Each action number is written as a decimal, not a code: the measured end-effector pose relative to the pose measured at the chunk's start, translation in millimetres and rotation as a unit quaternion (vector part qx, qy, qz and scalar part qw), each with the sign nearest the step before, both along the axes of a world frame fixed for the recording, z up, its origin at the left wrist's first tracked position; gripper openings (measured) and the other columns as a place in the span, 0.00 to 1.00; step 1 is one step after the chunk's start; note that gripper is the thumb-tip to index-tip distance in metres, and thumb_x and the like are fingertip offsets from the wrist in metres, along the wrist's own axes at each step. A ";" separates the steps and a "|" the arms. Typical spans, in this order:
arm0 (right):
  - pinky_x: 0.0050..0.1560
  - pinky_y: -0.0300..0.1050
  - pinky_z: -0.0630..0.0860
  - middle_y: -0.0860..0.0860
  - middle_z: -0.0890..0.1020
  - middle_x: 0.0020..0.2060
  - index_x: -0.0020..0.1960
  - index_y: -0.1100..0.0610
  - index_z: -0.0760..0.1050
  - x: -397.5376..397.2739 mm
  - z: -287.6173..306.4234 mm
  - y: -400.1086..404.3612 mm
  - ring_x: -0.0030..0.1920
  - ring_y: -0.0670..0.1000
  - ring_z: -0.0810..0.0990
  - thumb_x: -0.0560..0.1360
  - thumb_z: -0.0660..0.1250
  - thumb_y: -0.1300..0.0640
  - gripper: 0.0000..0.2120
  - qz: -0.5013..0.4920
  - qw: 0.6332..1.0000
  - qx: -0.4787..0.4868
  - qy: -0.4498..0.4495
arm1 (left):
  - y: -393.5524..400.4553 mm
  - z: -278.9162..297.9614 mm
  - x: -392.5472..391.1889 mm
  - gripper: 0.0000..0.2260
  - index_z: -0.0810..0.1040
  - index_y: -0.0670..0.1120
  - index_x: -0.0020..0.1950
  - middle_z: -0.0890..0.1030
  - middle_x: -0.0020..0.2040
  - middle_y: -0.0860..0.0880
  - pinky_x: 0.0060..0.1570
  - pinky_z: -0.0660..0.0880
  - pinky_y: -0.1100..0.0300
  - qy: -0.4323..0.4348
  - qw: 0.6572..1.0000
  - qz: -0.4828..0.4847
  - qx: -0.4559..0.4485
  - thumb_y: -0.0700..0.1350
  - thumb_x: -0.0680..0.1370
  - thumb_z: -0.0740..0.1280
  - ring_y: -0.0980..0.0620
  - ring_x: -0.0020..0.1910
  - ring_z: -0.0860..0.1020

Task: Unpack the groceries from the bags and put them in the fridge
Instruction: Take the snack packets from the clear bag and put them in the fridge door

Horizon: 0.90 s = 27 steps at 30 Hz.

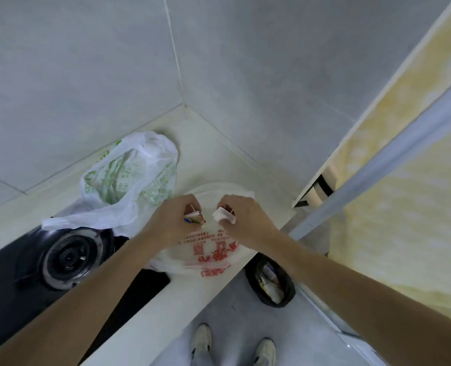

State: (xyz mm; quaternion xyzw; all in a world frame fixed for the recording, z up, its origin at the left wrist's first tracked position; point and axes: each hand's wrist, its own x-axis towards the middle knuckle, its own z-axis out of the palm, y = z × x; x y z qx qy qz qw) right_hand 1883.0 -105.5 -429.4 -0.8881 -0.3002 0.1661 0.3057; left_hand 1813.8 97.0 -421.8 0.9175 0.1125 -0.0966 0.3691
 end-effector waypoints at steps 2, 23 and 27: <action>0.42 0.46 0.73 0.46 0.79 0.45 0.52 0.51 0.77 -2.3 46.8 -15.8 0.44 0.50 0.78 0.77 0.66 0.58 0.05 -0.044 0.999 0.024 -0.022 | -8.9 46.2 11.4 0.15 0.79 0.53 0.44 0.83 0.40 0.55 0.45 0.79 0.53 -0.038 0.998 -0.042 -0.005 0.38 0.68 0.80 0.56 0.41 0.81; 0.43 0.52 0.80 0.43 0.83 0.49 0.55 0.48 0.79 -384.1 293.3 -387.2 0.49 0.47 0.80 0.74 0.67 0.57 0.11 -0.675 0.669 -0.024 -0.309 | -489.3 305.8 -109.1 0.17 0.79 0.56 0.45 0.82 0.41 0.58 0.45 0.79 0.53 -0.278 0.689 -0.658 -0.122 0.40 0.67 0.82 0.60 0.42 0.80; 0.46 0.56 0.81 0.43 0.82 0.47 0.55 0.45 0.76 -512.3 306.2 -418.4 0.50 0.49 0.80 0.75 0.67 0.56 0.11 -0.764 0.566 -0.061 -0.305 | -584.2 322.4 -222.8 0.15 0.79 0.55 0.45 0.82 0.41 0.58 0.45 0.78 0.53 -0.261 0.599 -0.739 -0.165 0.40 0.68 0.81 0.58 0.42 0.80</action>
